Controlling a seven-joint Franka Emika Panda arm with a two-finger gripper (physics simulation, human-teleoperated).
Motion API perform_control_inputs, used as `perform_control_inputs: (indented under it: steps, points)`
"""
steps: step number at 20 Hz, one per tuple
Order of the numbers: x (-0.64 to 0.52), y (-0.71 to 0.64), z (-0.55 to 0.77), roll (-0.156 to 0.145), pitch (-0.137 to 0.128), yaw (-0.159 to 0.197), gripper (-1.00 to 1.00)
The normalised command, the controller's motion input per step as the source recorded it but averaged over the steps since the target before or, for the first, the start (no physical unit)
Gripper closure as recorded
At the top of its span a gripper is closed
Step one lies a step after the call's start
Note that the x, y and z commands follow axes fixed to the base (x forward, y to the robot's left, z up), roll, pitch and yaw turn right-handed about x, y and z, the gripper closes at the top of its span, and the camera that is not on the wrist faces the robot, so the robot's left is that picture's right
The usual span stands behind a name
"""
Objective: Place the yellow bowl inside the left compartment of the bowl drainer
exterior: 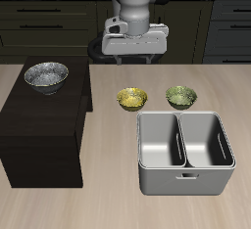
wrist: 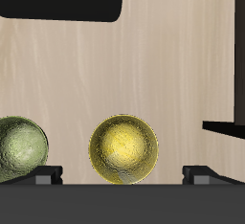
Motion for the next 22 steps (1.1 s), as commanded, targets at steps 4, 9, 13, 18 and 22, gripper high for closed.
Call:
perform_control_inputs:
  steps: [4, 9, 13, 18, 22]
  points:
    - [-0.15, 0.01, -0.47, -0.041, -0.092, 0.037, -1.00]
    - [-0.22, 0.15, -0.49, -0.019, -0.033, 0.025, -1.00]
    - [-0.14, 0.11, -0.23, -0.001, -0.019, 0.002, -1.00]
    - [-0.17, 0.07, -0.20, -0.012, -0.041, -0.013, -1.00]
    - [-0.01, 0.00, -0.17, -0.018, -0.015, -0.037, -1.00]
